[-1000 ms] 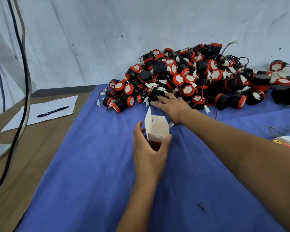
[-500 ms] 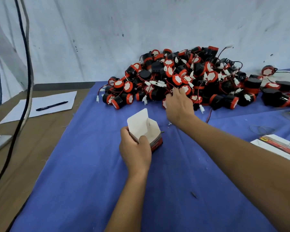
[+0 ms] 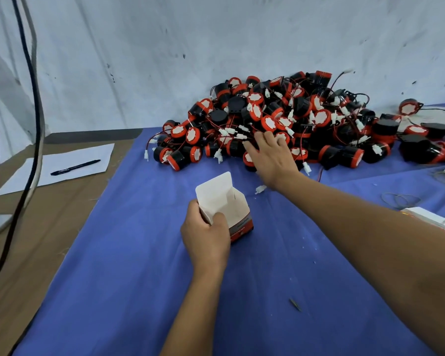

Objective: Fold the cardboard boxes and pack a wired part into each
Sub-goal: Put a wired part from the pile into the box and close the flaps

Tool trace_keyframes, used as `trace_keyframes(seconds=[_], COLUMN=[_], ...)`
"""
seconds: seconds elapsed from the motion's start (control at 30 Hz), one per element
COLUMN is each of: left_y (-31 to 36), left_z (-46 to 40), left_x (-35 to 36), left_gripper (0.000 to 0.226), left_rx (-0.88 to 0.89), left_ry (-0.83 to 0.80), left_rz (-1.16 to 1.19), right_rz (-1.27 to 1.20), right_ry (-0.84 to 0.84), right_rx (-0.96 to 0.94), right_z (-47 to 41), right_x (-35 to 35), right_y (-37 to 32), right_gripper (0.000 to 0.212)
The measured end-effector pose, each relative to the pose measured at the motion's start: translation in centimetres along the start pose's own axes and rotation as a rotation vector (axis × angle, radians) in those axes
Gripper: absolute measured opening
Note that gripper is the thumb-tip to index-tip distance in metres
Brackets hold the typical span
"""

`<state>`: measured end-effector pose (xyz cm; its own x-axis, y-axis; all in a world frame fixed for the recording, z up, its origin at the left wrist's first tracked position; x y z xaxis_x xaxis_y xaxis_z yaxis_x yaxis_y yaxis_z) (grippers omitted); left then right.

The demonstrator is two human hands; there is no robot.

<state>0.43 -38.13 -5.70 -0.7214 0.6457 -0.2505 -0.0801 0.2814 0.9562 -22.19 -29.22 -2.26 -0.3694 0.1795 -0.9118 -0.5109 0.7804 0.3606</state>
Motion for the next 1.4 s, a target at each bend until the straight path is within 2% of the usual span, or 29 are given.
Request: trace_keyframes(seconds=[0.07,0.13,0.23,0.37,0.43,0.53,0.6,0.67,0.73,0.8,0.83,0.9,1.0,1.1,1.2,1.33,1.4], left_y=[0.0,0.0,0.0,0.1,0.1,0.3,0.4,0.6,1.1,1.3,1.2,0.8,1.0,1.7,1.7,1.5,1.5], left_z=[-0.1,-0.2,-0.3,-0.3,-0.2,-0.1,0.1,0.3,0.9,1.5,1.8,2.2,2.0,2.1,2.3,2.3,2.4], left_x=[0.2,0.3,0.2,-0.4,-0.6,-0.6,-0.4,0.1,0.8,1.3,1.3,1.2,1.3,1.3,1.3,1.2,1.3], left_gripper=[0.015,0.015,0.015,0.019,0.017,0.021,0.012,0.01,0.012,0.013,0.022,0.039,0.02,0.02,0.021,0.025,0.026], left_rx=[0.016,0.033,0.046,0.038,0.017,0.025,0.054,0.079,0.102,0.073,0.055,0.091,0.087,0.048,0.065,-0.031,-0.074], left_ry=[-0.015,-0.032,-0.041,-0.015,-0.01,-0.088,-0.183,-0.281,-0.357,-0.431,-0.463,-0.485,-0.5,-0.543,-0.601,-0.638,-0.63], left_rz=[-0.002,-0.008,-0.003,0.014,0.043,0.049,0.025,0.011,0.001,0.062,0.052,-0.082,-0.028,0.041,0.163,0.317,0.365], right_rz=[-0.058,-0.161,-0.323,-0.413,-0.381,-0.46,-0.69,-0.992,-1.23,-1.327,-1.323,-1.2,-1.019,-0.978,-1.053,-1.278,-1.242], right_ry=[-0.18,-0.311,-0.329,-0.495,-0.518,-0.4,-0.186,0.068,0.162,0.066,0.003,-0.063,-0.029,0.033,0.037,0.027,0.01], right_rx=[-0.112,-0.135,-0.069,-0.163,-0.128,0.023,0.114,0.063,-0.139,-0.288,-0.307,-0.239,-0.065,0.009,0.079,0.212,0.201], right_z=[-0.8,-1.2,-0.6,3.3,6.1,10.7,13.7,16.3,18.2,19.1,19.2,19.1,18.9,18.9,19.1,19.6,20.0], right_x=[0.4,0.6,-0.1,-1.3,-2.2,-3.9,-6.0,-8.8,-11.7,-13.2,-13.2,-12.8,-11.7,-11.2,-10.7,-9.9,-9.9], right_y=[-0.5,-1.1,-1.7,-1.4,-0.4,2.1,3.3,3.0,0.7,-2.6,-4.0,-5.5,-4.7,-3.6,-2.5,-1.6,-1.4], right_gripper=[0.081,0.075,0.055,0.053,0.047,0.05,0.052,0.05,0.046,0.046,0.047,0.049,0.05,0.049,0.046,0.041,0.041])
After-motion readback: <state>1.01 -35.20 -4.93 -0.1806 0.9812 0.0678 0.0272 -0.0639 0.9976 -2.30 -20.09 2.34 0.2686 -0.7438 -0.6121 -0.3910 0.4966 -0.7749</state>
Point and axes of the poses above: each hand's wrist, its own z-axis away from the middle knuckle, its own x-axis out of the palm, y = z × x, the point moved 2 cm from there along -z, towards the middle knuckle, and after that the axes turned 10 degrees about -y, right-handed, at the moved point
